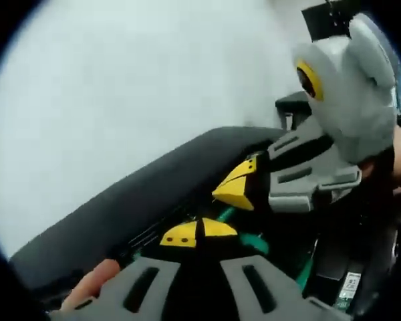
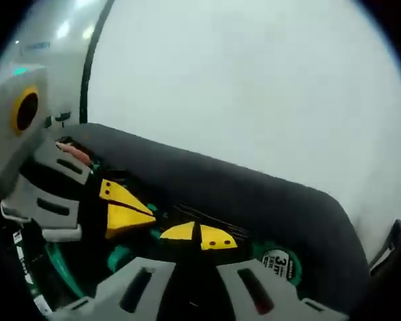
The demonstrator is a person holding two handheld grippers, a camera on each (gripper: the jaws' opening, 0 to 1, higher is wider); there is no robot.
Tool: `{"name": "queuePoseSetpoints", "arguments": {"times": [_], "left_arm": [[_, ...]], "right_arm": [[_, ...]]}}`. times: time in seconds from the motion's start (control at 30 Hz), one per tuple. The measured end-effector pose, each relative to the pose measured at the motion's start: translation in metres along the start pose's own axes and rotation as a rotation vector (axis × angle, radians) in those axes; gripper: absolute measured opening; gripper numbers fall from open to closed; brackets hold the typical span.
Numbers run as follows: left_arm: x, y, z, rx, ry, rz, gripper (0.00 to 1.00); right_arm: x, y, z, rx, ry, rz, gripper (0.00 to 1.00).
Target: Pick up the tools and put them into their designated positions in the toolbox.
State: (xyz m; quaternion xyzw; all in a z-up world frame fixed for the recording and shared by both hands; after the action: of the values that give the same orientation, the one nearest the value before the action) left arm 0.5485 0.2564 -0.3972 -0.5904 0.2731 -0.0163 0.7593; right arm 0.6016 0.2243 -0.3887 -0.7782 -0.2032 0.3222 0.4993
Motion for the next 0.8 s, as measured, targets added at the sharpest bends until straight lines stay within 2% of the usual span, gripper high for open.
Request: {"name": "queuePoseSetpoints", "arguments": {"times": [0.03,0.07,0.1,0.13,0.17,0.23,0.27,0.3,0.33,0.37,0.4,0.43,0.5,0.53,0.57,0.6,0.67,0.7,0.73,0.77,0.8], "left_arm": [[-0.006,0.002,0.003,0.001,0.001,0.047,0.0],[-0.021,-0.015,0.018,0.022,-0.071,0.012,0.01],[-0.032,-0.033,0.02,0.034,-0.066,-0.066,0.01],[-0.049,-0.058,0.024,-0.056,-0.062,-0.194,0.01],[-0.061,-0.068,0.03,-0.134,-0.074,-0.245,0.02],[-0.087,-0.079,0.039,-0.195,-0.079,-0.261,0.07],[-0.107,-0.084,0.038,-0.204,-0.08,-0.279,0.07],[-0.114,-0.086,0.038,-0.212,-0.08,-0.295,0.07],[-0.139,-0.091,0.036,-0.237,-0.085,-0.35,0.08],[-0.157,-0.09,0.035,-0.236,-0.102,-0.369,0.1],[-0.185,-0.084,0.034,-0.203,-0.149,-0.412,0.13],[-0.205,-0.078,0.034,-0.181,-0.189,-0.439,0.14],[-0.247,-0.048,0.041,-0.157,-0.298,-0.457,0.15],[-0.272,-0.023,0.042,-0.083,-0.38,-0.459,0.15],[-0.289,-0.007,0.044,-0.057,-0.425,-0.459,0.15],[-0.31,0.018,0.052,-0.078,-0.48,-0.459,0.15],[-0.346,0.053,0.059,-0.15,-0.54,-0.48,0.15],[-0.365,0.065,0.064,-0.166,-0.6,-0.488,0.14],[-0.39,0.08,0.069,-0.154,-0.691,-0.492,0.13],[-0.397,0.084,0.07,-0.156,-0.71,-0.493,0.13],[-0.419,0.096,0.068,-0.173,-0.754,-0.497,0.13]], "right_arm": [[-0.009,0.0,0.0,0.016,0.022,0.027,0.0],[-0.01,-0.006,-0.003,0.069,0.033,-0.038,0.0],[-0.012,-0.011,-0.014,0.131,0.098,-0.071,0.0],[-0.015,-0.01,-0.017,0.119,0.108,-0.055,0.0],[-0.015,-0.001,-0.016,0.132,0.085,0.008,0.02],[-0.011,-0.005,-0.027,0.183,0.114,-0.029,0.07],[-0.012,-0.008,-0.032,0.204,0.128,-0.05,0.07],[-0.012,-0.008,-0.034,0.226,0.126,-0.056,0.07],[-0.018,-0.012,-0.035,0.238,0.14,-0.092,0.07],[-0.021,-0.013,-0.037,0.261,0.153,-0.105,0.07],[-0.022,-0.013,-0.042,0.299,0.159,-0.115,0.07],[-0.018,-0.012,-0.047,0.326,0.16,-0.115,0.07],[-0.012,-0.006,-0.05,0.369,0.15,-0.086,0.07],[-0.009,-0.007,-0.052,0.365,0.155,-0.086,0.07],[-0.012,-0.009,-0.048,0.35,0.152,-0.1,0.07],[-0.012,-0.009,-0.044,0.319,0.151,-0.093,0.07],[-0.012,-0.01,-0.042,0.279,0.151,-0.092,0.07],[-0.01,-0.011,-0.04,0.261,0.147,-0.092,0.07],[-0.016,-0.01,-0.037,0.252,0.147,-0.098,0.07],[-0.017,-0.01,-0.037,0.25,0.149,-0.099,0.07],[-0.018,-0.011,-0.037,0.251,0.143,-0.104,0.07]]}}
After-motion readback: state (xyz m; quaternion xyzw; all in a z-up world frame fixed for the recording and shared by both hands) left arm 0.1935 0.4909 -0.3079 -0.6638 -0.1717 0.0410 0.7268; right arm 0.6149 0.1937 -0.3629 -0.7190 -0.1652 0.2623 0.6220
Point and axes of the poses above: the point that each gripper's makers call its tool centre point, and the gripper's own axes: x roughly forward along the fingers, z roughly to its left, y roughly out of its underside, the point moved 2 cm from there along -x, roughly backward along the fingers, and after that the axes turned 1 degree about -x, right-handed, at the moved point
